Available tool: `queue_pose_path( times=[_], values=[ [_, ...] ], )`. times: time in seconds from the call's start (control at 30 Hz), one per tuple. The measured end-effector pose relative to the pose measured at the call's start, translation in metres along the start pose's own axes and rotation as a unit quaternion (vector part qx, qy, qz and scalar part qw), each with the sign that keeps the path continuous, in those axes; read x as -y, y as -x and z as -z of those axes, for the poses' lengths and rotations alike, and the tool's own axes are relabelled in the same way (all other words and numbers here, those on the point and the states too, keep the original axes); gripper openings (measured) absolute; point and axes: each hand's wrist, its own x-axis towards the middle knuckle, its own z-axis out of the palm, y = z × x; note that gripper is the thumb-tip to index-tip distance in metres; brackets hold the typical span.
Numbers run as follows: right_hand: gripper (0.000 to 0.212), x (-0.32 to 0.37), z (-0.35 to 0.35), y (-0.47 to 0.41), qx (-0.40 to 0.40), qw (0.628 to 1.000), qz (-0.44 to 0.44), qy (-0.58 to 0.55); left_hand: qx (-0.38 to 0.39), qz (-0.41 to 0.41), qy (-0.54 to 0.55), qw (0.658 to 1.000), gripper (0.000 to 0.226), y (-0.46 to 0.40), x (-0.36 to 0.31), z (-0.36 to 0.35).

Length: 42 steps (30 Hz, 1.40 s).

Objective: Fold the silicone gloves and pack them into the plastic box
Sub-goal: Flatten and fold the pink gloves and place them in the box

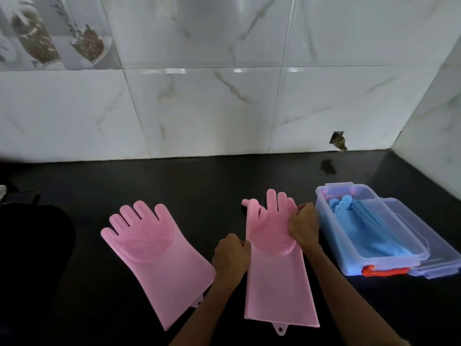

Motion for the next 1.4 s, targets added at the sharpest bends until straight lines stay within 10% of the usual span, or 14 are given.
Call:
queue_pose_path(
  times=[0.17, 0.87, 1.03, 1.23, 1.4],
  values=[
    [0.031, 0.012, -0.017, 0.005, -0.073, 0.981, 0.135, 0.115, -0.041, -0.065, -0.011, 0.997, 0.033, -0.019, -0.012, 0.005],
    [0.020, 0.027, -0.063, -0.046, 0.135, 0.934, 0.314, 0.108, -0.050, -0.072, -0.042, 0.995, 0.022, -0.054, -0.022, 0.007],
    [0.014, 0.031, -0.064, -0.018, 0.024, 0.941, 0.318, 0.115, -0.088, -0.075, 0.011, 0.993, 0.017, -0.041, -0.008, 0.025],
    [0.008, 0.076, -0.092, 0.062, 0.159, 0.931, 0.328, 0.020, -0.329, 0.132, -0.095, 0.930, 0.037, -0.016, 0.071, 0.089],
    [0.025, 0.105, -0.123, 0.110, 0.246, 0.932, 0.266, -0.001, -0.230, 0.254, 0.041, 0.939, 0.055, -0.005, 0.124, 0.113]
  ],
)
